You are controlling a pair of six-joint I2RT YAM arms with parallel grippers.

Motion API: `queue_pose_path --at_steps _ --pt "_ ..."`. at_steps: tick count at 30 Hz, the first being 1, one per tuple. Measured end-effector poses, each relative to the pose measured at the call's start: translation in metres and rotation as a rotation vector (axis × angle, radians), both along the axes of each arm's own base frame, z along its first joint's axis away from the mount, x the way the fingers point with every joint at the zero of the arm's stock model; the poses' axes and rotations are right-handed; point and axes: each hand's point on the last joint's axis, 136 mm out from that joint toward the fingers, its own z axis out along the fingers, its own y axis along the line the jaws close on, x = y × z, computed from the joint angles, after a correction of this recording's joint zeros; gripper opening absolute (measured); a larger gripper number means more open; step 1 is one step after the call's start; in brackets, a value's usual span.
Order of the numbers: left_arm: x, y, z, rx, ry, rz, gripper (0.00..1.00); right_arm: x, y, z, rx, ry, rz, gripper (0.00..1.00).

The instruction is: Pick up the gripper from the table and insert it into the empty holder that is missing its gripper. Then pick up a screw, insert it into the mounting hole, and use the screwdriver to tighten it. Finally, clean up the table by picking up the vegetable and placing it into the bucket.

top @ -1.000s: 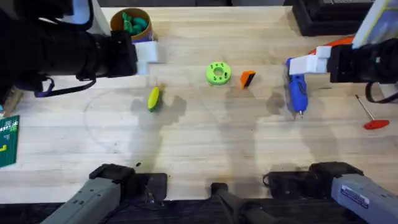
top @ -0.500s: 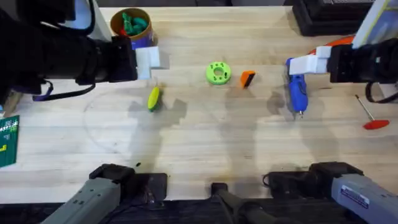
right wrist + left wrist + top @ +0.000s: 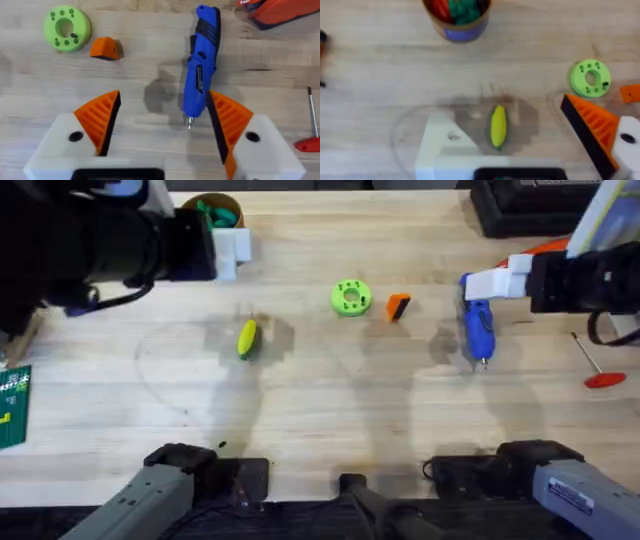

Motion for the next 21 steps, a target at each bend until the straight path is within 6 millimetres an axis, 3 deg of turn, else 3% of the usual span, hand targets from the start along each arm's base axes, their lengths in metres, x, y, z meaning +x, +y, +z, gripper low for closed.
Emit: queue_pose_path --at_steps 7,10,21 --pt "0.031 0.000 -0.013 0.039 -0.181 -0.042 0.986 0.000 0.000 0.000 0.000 0.000 0.000 0.992" --pt "0.035 0.003 -0.020 0.024 -0.295 -0.042 0.986 0.000 0.000 0.000 0.000 0.000 0.000 0.992" --pt "-0.010 0.025 -0.041 -0.058 -0.538 -0.041 0.986 0.000 0.000 0.000 0.000 0.000 0.000 0.992"
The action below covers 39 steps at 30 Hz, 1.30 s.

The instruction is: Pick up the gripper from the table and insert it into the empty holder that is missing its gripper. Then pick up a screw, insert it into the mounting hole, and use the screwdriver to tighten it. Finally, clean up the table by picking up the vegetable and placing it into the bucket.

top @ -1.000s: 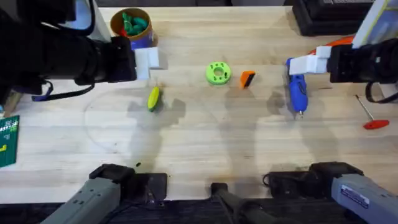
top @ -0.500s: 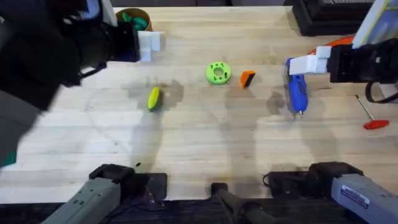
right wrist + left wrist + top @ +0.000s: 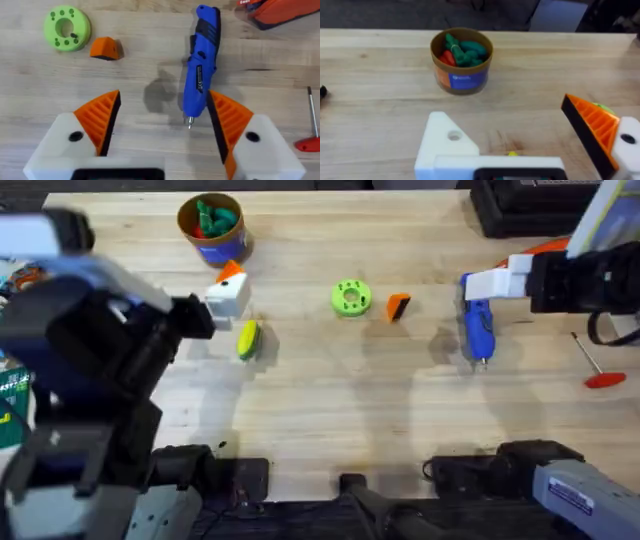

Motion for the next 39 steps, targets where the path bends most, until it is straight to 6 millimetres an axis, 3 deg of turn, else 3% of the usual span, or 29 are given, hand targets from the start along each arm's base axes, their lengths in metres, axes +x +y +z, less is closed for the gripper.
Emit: queue_pose_path --at_steps 7,11,22,29,39 --pt "-0.018 -0.007 0.003 0.004 -0.179 -0.044 0.986 0.000 0.000 0.000 0.000 0.000 0.000 0.992" --pt "-0.025 -0.012 -0.005 0.009 -0.237 -0.070 0.986 0.000 0.000 0.000 0.000 0.000 0.000 0.990" --pt "-0.039 -0.036 -0.025 -0.001 -0.286 -0.182 0.986 0.000 0.000 0.000 0.000 0.000 0.000 0.991" --pt "-0.045 -0.048 -0.027 -0.012 -0.284 -0.250 0.985 0.000 0.000 0.000 0.000 0.000 0.000 0.992" --pt "-0.070 -0.092 -0.025 -0.051 -0.292 -0.543 0.986 0.000 0.000 0.000 0.000 0.000 0.000 0.992"
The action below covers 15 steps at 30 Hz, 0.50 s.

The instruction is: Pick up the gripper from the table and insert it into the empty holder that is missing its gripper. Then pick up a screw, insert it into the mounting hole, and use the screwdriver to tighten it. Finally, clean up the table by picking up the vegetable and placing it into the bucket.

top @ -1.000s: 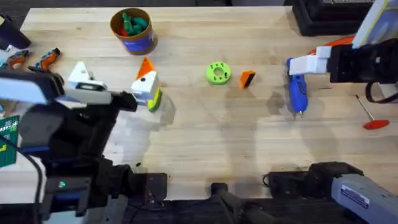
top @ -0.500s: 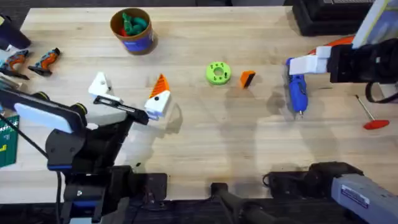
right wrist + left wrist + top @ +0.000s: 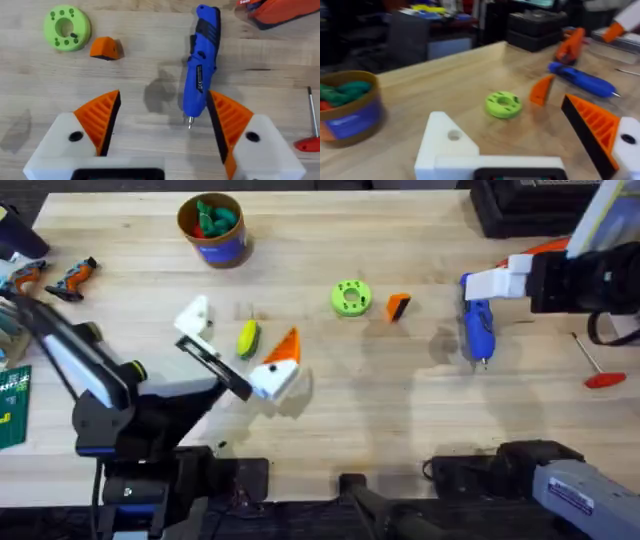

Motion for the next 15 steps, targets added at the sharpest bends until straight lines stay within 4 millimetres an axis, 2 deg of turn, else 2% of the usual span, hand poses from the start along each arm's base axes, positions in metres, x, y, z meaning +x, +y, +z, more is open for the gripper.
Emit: queue_pose_path --at_steps 5,15 --pt "-0.022 -0.023 -0.016 -0.007 0.082 -0.180 0.986 0.000 0.000 0.000 0.000 0.000 0.000 0.992" --pt "-0.060 -0.048 -0.018 0.048 0.032 -0.446 0.986 0.000 0.000 0.000 0.000 0.000 0.000 0.990"
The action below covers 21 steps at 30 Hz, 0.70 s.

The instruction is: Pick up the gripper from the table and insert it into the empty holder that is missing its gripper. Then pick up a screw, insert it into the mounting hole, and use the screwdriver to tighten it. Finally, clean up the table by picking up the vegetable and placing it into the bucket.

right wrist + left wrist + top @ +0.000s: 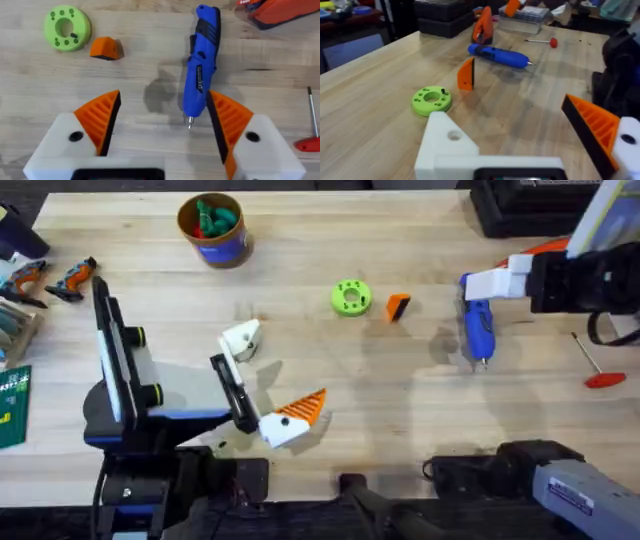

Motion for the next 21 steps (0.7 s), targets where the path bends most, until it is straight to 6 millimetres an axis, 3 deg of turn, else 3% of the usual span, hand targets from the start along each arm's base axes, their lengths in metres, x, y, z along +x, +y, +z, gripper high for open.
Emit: queue_pose_path --at_steps 10,21 --pt "-0.015 -0.006 -0.001 -0.002 -0.006 -0.092 0.985 0.000 0.000 0.000 0.000 0.000 0.000 0.992" --pt "-0.016 -0.007 0.000 -0.003 -0.006 -0.103 0.986 0.000 0.000 0.000 0.000 0.000 0.000 0.992"
